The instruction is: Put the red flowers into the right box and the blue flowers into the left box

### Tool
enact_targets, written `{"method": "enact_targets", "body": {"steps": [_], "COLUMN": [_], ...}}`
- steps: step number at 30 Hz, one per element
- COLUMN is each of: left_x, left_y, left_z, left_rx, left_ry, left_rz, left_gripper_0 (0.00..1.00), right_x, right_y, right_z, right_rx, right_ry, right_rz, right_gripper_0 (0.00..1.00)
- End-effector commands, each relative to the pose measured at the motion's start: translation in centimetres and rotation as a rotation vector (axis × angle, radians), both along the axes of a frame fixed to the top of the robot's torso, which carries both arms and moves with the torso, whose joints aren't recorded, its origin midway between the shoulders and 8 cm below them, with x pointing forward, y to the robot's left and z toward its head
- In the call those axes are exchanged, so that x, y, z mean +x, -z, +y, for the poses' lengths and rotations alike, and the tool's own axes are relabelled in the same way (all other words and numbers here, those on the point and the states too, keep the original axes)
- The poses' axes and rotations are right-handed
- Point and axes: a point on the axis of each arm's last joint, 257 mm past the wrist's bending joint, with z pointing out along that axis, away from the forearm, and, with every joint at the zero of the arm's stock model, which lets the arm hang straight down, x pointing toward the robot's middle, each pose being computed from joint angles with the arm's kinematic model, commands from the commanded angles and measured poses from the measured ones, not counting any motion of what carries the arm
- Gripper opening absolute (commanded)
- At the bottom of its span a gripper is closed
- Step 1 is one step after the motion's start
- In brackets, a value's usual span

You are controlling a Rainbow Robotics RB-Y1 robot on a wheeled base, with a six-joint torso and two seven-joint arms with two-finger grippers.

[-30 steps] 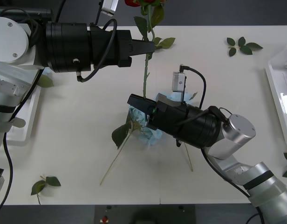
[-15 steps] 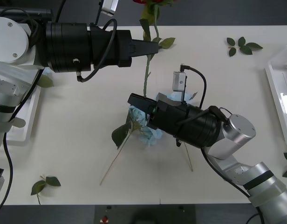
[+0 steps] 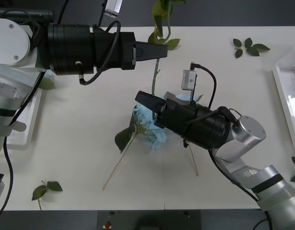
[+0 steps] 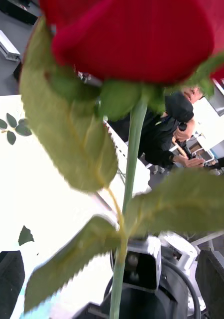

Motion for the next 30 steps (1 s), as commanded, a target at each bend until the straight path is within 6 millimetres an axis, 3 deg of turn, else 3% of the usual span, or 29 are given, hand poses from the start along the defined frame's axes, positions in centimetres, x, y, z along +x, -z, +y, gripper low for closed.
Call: {"method": "enact_targets", "body": {"steps": [1,6,11,14,15,19,20,25,30], "left_x": [-0.3,0.0,0.0,-0.3,-0.5,-0.8,-0.8,-1.8,-2.7], "left_y": [-0.9,-0.2,1.7,2.8,3.3,4.6,4.8,7.3,9.9], "left_z": [0.1,2.2,4.7,5.8,6.3,7.9,8.0,10.0,12.0], "left_rx": [-0.031,-0.003,0.051,0.082,0.100,0.174,0.183,0.283,0.389], "left_ry": [-0.009,-0.048,-0.086,-0.105,-0.122,-0.191,-0.200,-0.278,-0.359], "left_rz": [-0.025,-0.029,-0.006,0.011,0.029,0.034,0.035,0.098,0.166], "left_gripper_0": [1.00,1.00,1.00,1.00,1.00,1.00,1.00,1.00,1.00], "right_x": [0.5,1.4,3.3,4.7,5.5,7.0,7.1,8.6,8.9], "right_y": [-1.3,0.0,0.9,1.3,1.5,1.5,1.6,2.5,3.9], "right_z": [-1.1,-3.8,-8.3,-12.1,-14.2,-19.9,-20.6,-28.8,-36.7], "right_rx": [-0.044,-0.140,-0.243,-0.316,-0.362,-0.453,-0.461,-0.609,-0.771], "right_ry": [0.000,0.009,0.035,0.074,0.105,0.183,0.193,0.342,0.460], "right_rz": [-0.066,-0.055,0.024,0.096,0.131,0.252,0.274,0.395,0.454], "right_gripper_0": [0.00,0.00,0.00,0.00,0.00,0.00,0.00,0.00,0.00]}}
